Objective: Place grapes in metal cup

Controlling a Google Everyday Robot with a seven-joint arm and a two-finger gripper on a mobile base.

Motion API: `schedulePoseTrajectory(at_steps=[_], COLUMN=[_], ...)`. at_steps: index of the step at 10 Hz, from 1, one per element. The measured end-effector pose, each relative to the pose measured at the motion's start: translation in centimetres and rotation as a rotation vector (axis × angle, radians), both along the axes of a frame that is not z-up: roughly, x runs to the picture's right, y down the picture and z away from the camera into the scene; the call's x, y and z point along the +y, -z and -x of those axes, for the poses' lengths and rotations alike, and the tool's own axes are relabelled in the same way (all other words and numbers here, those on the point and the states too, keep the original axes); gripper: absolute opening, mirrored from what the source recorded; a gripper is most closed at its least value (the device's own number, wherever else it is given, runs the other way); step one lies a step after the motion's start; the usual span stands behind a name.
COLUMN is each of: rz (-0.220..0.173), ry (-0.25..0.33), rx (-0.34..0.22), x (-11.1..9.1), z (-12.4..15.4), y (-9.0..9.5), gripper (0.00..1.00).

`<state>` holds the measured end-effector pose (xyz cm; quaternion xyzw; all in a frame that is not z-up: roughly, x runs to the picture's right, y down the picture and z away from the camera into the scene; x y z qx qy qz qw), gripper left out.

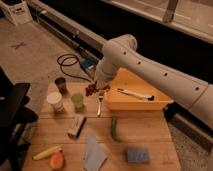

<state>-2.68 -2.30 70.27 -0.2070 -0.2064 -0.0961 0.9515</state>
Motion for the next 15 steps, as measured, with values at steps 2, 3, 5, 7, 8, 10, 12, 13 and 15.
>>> schedulePoseTrajectory(at_steps=[2, 3, 5, 7, 8, 10, 12, 13, 15], rz=[-0.02, -0.024, -0.032, -0.046, -0.05, -0.056, -0.068, -0.077, -0.089], ry=[-0.007, -0.002, 0.005, 0.006, 0.006, 0.015, 0.035, 0.05, 0.068], rx=[0.002, -0.01, -0.043, -0.101, -0.119, -0.178, -0.222, -0.242, -0.259], x=[-0.9, -2.1, -4.1, -6.0, -6.4, -7.2, -7.2, -6.9, -6.3], z=[0.3, 1.2, 3.4, 6.6, 7.6, 11.0, 14.4, 16.7, 19.6], y=[-0.9, -2.1, -4.0, -5.9, -6.4, -7.7, -8.6, -9.0, -9.2], gripper=[0.0, 0.0, 0.0, 0.0, 0.0, 0.0, 0.0, 0.0, 0.0])
